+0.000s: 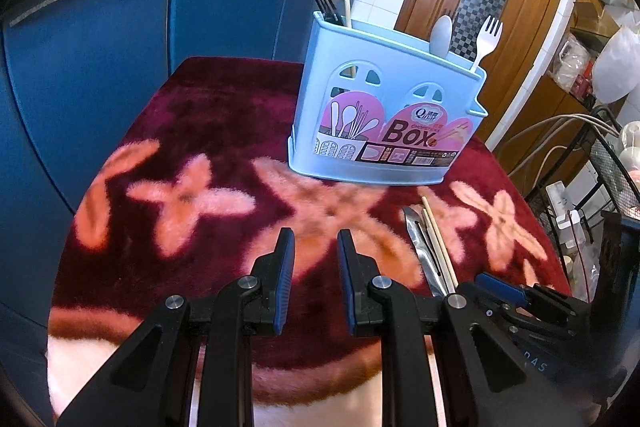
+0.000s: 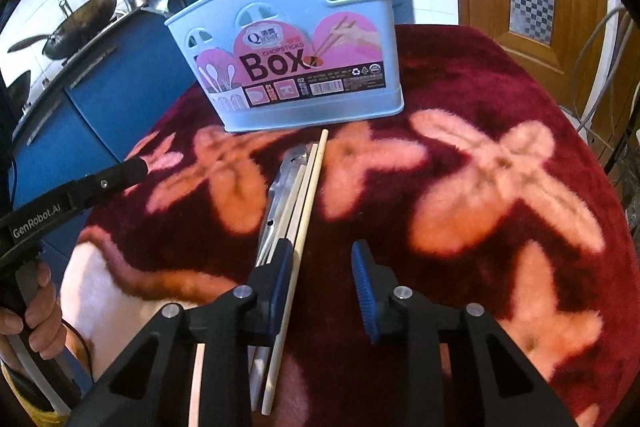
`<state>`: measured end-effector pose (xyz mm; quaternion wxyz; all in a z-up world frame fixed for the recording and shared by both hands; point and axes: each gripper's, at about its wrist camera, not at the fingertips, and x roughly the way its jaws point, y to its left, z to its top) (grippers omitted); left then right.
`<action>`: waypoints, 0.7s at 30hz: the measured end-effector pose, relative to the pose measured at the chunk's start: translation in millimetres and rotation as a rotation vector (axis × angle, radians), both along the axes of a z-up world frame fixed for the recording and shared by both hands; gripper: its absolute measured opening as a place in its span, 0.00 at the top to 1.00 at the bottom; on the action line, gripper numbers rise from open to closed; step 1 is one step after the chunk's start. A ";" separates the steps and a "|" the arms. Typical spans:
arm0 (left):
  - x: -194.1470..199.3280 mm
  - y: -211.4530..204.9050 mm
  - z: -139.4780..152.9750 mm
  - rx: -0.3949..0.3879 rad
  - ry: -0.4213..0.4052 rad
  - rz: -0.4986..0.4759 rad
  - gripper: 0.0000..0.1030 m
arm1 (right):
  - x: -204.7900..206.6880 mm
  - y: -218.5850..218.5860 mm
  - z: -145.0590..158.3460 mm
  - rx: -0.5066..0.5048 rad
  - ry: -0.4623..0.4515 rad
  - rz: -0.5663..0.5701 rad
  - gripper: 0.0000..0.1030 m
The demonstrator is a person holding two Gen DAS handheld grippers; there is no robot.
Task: Organize utensils
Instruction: 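Lower the right tool onto a wooden chopstick and close on it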
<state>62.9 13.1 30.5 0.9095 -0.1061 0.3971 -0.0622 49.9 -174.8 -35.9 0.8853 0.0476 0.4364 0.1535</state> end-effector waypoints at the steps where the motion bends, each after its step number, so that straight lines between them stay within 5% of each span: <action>1: 0.2 0.1 -0.5 -0.001 0.001 -0.001 0.80 | -0.4 1.5 0.2 -0.009 0.000 0.005 0.68; 21: -3.4 2.2 -2.0 -0.021 -0.003 -0.015 0.80 | 19.1 15.9 3.3 -0.087 0.051 -0.004 0.69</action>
